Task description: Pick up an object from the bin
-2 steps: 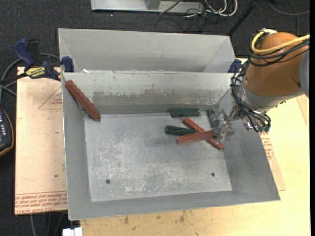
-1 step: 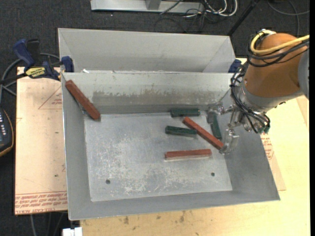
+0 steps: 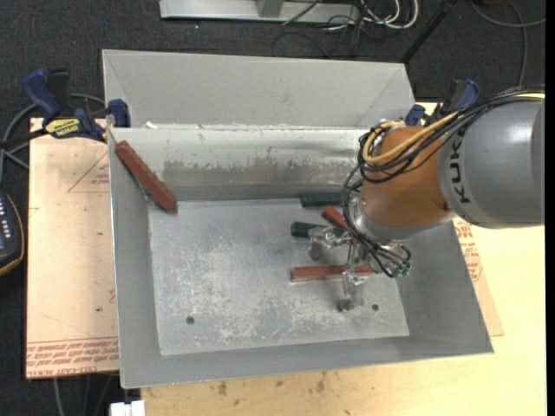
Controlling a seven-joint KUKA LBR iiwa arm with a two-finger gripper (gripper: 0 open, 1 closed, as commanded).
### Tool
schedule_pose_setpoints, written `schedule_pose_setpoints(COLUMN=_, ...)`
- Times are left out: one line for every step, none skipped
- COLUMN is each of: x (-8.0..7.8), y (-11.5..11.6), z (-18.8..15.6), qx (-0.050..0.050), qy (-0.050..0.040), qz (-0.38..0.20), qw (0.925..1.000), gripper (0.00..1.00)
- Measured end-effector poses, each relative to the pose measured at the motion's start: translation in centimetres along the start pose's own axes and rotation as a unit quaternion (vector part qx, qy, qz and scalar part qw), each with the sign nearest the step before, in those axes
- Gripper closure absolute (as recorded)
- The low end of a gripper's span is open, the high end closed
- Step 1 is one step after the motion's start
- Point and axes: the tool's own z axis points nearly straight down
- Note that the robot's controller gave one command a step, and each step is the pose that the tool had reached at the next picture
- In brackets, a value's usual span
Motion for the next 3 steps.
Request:
schedule_pose_setpoints(x=-0.2, y=-0.3, z=-0.5, qx=0.002, qy=-0.0038, qz=0.002, qw=1.0000, gripper=1.00)
schedule_pose_setpoints(x=1.0, y=-2.4, z=-18.0, qx=0.005, qy=-0.0082, qz=-0.017, qw=0.9998, gripper=1.00)
schedule_pose_setpoints(x=1.1, y=-2.2, z=-17.5, qx=0.003, qy=-0.0043, qz=-0.018, qw=0.9998, gripper=0.00)
